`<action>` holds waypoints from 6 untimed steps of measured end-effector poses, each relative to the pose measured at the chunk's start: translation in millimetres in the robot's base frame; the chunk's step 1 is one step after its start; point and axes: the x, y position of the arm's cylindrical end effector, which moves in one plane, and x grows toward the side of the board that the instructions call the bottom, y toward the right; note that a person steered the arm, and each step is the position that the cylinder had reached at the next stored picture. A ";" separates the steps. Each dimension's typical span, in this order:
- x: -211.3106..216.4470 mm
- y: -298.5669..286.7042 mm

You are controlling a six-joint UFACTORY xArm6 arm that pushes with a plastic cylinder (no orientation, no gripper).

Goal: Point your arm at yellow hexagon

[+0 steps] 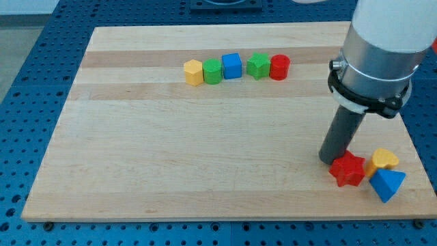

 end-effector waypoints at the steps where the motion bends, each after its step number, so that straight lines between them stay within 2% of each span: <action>1: 5.1 -0.8; 3: 5.4 -13.0; 6: -101.0 -191.0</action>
